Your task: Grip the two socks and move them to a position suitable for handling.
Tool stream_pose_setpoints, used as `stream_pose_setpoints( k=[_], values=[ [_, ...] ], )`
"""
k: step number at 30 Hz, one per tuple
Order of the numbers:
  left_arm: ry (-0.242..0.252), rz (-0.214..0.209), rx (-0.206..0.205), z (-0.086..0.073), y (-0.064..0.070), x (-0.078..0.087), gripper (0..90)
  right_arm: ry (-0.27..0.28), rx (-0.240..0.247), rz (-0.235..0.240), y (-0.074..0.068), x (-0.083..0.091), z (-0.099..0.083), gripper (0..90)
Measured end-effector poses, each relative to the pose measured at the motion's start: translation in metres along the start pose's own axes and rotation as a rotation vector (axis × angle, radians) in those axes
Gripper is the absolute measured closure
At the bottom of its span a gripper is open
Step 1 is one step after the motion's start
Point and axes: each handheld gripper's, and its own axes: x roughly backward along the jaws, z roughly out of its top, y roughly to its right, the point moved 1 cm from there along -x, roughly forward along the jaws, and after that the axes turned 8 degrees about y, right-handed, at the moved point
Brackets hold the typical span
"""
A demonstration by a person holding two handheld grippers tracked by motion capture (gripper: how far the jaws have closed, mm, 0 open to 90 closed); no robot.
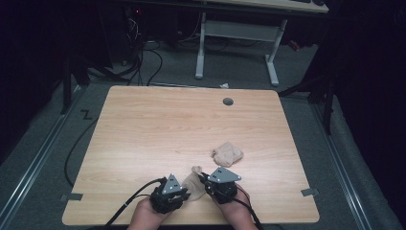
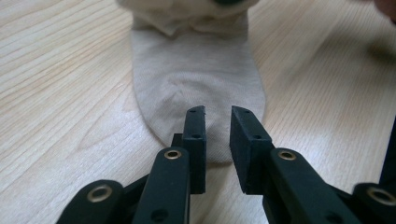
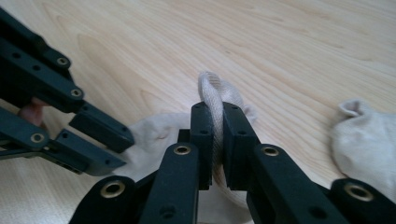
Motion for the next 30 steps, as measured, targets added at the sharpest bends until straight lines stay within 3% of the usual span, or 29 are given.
stream_pose_setpoints(
  k=[12, 15, 18, 20, 23, 28, 30],
  values=[
    [-0.016, 0.062, 0.011, -0.008, -0.021, 0.016, 75.6, -0.021, -0.059, -0.053, 0.024, 0.024, -0.013, 80.2],
    [-0.013, 0.091, 0.005, -0.008, -0.024, 0.018, 73.3, -0.059, -0.089, -0.093, 0.037, 0.03, -0.021, 70.9],
    [0.02, 0.104, 0.022, -0.005, -0.028, 0.022, 73.1, -0.04, -0.084, -0.121, 0.041, 0.033, -0.019, 68.4],
    [0.046, 0.093, 0.036, -0.002, -0.027, 0.023, 72.5, -0.02, -0.067, -0.131, 0.042, 0.035, -0.015, 66.8],
    [0.056, 0.076, 0.017, 0.001, -0.021, 0.022, 71.2, -0.03, -0.053, -0.132, 0.042, 0.033, -0.015, 66.8],
    [0.064, 0.041, -0.009, 0.003, -0.012, 0.015, 68.1, -0.12, -0.049, -0.127, 0.05, 0.022, -0.025, 80.7],
    [0.06, 0.038, -0.024, 0.003, -0.01, 0.011, 67.9, -0.154, -0.056, -0.12, 0.051, 0.016, -0.03, 81.7]
  ],
)
